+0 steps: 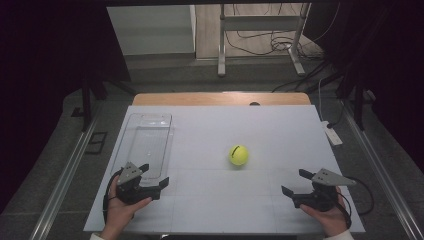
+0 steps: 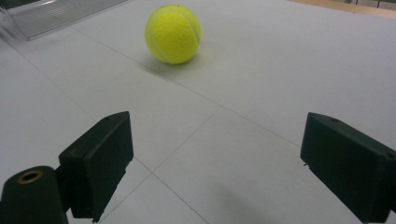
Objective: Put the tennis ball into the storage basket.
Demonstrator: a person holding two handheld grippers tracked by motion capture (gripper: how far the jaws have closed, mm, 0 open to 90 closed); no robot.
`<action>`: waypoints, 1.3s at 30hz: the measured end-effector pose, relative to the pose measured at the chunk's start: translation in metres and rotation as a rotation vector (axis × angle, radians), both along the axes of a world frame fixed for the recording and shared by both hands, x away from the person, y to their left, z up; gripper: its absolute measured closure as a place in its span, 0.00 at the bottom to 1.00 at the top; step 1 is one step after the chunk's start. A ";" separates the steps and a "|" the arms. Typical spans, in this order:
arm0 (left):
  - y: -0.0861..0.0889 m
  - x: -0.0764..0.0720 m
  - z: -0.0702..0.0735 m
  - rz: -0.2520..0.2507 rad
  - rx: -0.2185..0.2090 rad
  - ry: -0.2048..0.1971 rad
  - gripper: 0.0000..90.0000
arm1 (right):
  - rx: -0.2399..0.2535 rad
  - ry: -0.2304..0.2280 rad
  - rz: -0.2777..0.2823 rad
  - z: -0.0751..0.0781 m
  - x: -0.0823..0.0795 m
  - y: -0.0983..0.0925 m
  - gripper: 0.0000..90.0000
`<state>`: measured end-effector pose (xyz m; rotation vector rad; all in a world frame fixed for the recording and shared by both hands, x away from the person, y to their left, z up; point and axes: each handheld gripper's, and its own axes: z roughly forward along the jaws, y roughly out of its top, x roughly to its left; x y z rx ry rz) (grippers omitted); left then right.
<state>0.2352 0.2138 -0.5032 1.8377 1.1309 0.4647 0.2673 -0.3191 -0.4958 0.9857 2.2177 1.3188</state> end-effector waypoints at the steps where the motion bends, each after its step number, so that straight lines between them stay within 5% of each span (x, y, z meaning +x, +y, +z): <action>1: -0.001 0.000 0.000 -0.002 0.005 0.000 0.12 | 0.002 0.001 0.000 0.000 0.000 -0.001 0.11; 39: -0.018 0.007 0.026 -0.055 0.003 -0.010 0.12 | -0.009 0.007 -0.015 -0.002 0.001 -0.001 0.11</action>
